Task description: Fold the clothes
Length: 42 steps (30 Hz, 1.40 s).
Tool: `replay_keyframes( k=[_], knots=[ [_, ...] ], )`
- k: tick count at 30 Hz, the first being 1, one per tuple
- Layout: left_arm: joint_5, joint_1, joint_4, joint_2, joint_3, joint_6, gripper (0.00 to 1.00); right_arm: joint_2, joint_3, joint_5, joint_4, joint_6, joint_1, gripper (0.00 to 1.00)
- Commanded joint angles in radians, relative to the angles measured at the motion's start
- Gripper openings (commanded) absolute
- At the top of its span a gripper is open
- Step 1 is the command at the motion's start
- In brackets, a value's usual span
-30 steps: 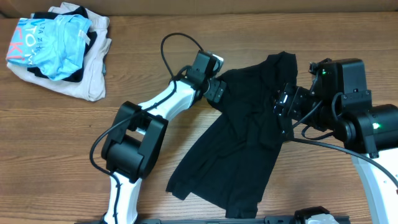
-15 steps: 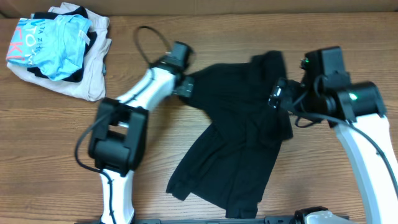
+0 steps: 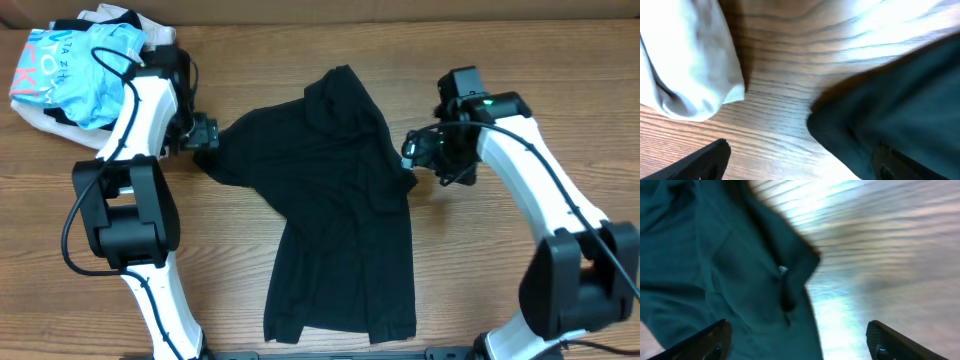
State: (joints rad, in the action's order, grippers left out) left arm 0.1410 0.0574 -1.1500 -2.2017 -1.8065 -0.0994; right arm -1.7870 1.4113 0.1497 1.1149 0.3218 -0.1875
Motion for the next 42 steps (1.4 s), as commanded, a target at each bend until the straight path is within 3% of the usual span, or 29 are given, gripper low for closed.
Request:
replay_keyframes(
  k=[1, 5, 8, 16, 21, 23, 29, 36, 42],
  knots=[
    [-0.064, -0.018, -0.037, -0.003, -0.062, 0.034, 0.93, -0.028, -0.011, 0.088, -0.040, -0.073, -0.038, 0.79],
    [-0.064, -0.024, -0.053, -0.003, -0.063, 0.037, 0.93, -0.042, -0.064, 0.068, -0.101, -0.038, -0.068, 0.65],
    [-0.065, -0.025, -0.060, -0.003, -0.063, 0.036, 0.93, -0.042, -0.115, -0.001, -0.127, 0.024, -0.074, 0.63],
    [-0.064, -0.025, -0.061, -0.003, -0.063, 0.036, 0.93, -0.042, -0.274, 0.055, -0.285, -0.019, -0.102, 0.45],
    [-0.064, -0.027, -0.058, -0.003, -0.063, 0.036, 0.93, -0.042, -0.304, 0.005, -0.345, -0.003, -0.115, 0.11],
    [-0.064, -0.028, -0.056, -0.003, -0.063, 0.036, 0.93, -0.042, -0.303, -0.055, -0.361, 0.019, -0.105, 0.04],
    [-0.064, -0.030, -0.042, -0.003, -0.063, 0.093, 0.92, -0.042, -0.225, -0.193, -0.379, 0.013, 0.026, 0.04],
    [-0.065, -0.037, -0.021, -0.003, -0.063, 0.116, 0.92, -0.042, -0.084, -0.164, -0.548, -0.092, 0.187, 0.04],
    [-0.064, -0.037, -0.016, -0.003, -0.063, 0.130, 0.92, -0.042, 0.006, -0.163, -0.611, -0.092, 0.235, 0.04]
  ],
)
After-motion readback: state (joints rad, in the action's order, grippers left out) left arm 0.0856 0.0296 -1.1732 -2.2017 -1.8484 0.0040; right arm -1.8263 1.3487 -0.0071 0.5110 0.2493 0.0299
